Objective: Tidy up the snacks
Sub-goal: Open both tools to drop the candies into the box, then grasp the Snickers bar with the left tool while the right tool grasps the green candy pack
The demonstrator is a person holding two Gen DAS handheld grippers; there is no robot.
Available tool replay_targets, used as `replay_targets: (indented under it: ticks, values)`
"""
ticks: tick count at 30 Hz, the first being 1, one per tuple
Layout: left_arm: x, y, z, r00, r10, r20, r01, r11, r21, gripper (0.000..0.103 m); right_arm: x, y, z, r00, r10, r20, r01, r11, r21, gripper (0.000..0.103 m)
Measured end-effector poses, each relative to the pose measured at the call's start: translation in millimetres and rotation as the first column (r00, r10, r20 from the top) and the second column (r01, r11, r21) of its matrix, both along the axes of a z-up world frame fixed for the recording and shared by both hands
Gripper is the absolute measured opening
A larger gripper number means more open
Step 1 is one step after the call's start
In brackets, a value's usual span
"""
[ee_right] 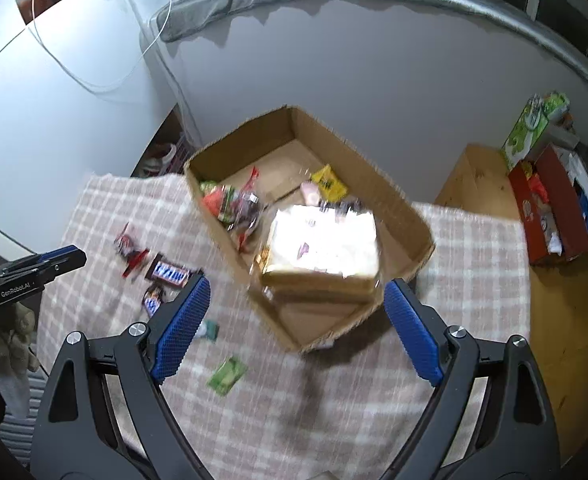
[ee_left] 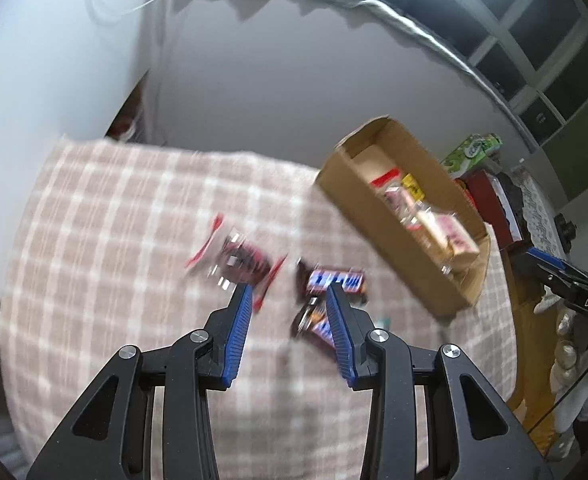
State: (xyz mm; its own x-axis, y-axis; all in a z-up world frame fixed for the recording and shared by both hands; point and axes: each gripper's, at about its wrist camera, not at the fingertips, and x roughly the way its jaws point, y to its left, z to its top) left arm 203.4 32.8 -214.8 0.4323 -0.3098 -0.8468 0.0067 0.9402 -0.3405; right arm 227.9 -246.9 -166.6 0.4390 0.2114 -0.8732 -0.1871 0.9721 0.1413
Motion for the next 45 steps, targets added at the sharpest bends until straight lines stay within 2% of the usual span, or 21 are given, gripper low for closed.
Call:
replay_targets:
  ticks: [8,10,11,13,18,20,22,29,32,36,45]
  values:
    - [-30,1,-20,0.998,0.02,-0.062,-0.022,0.999,-0.028,0.037,-35,-2,-24,0.995,-0.031,-0.095,0.039,0.995,0.09,0.091]
    - [-33,-2,-23,0.997,0.013,-0.07,-0.015,0.999,-0.029,0.037,-44,1,-28,0.995,-0.023,-0.093,0.031,0.996,0.079,0.09]
    - [-34,-4,-25,0.997,0.011,-0.073,-0.013,0.999,-0.032,0.037,-48,5,-31,0.995,-0.006,-0.099,0.013,0.997,0.072,0.088]
    - [-37,-6,-28,0.997,0.006,-0.077,-0.009,0.999,-0.042,0.037,-54,12,-36,0.994,0.016,-0.11,-0.011,0.999,0.042,0.076]
    - [-39,-14,-33,0.996,-0.006,-0.092,0.0,0.998,-0.066,0.037,-66,25,-52,0.988,0.027,-0.152,-0.022,0.999,0.038,0.073]
    - [-39,-16,-36,0.995,-0.008,-0.103,-0.001,0.996,-0.084,0.037,-66,29,-59,0.985,0.016,-0.171,-0.009,0.999,0.043,0.068]
    - [-37,-19,-39,0.993,-0.009,-0.116,-0.003,0.995,-0.104,0.037,-66,34,-67,0.98,0.007,-0.198,0.005,0.998,0.06,0.059]
    - [-22,-42,-52,0.987,-0.042,-0.155,0.019,0.989,-0.149,0.037,-59,50,-97,0.965,-0.021,-0.262,0.045,0.995,0.084,0.056]
    - [-13,-49,-60,0.984,-0.029,-0.177,0.001,0.988,-0.157,0.037,-56,51,-108,0.954,-0.052,-0.296,0.083,0.992,0.095,0.05]
    - [-5,-54,-68,0.979,0.003,-0.202,-0.034,0.988,-0.151,0.037,-49,49,-118,0.94,-0.107,-0.324,0.144,0.985,0.092,0.045]
    - [10,-66,-83,0.976,0.038,-0.213,-0.053,0.996,-0.066,0.037,-44,61,-132,0.93,-0.138,-0.34,0.149,0.989,0.008,0.043]
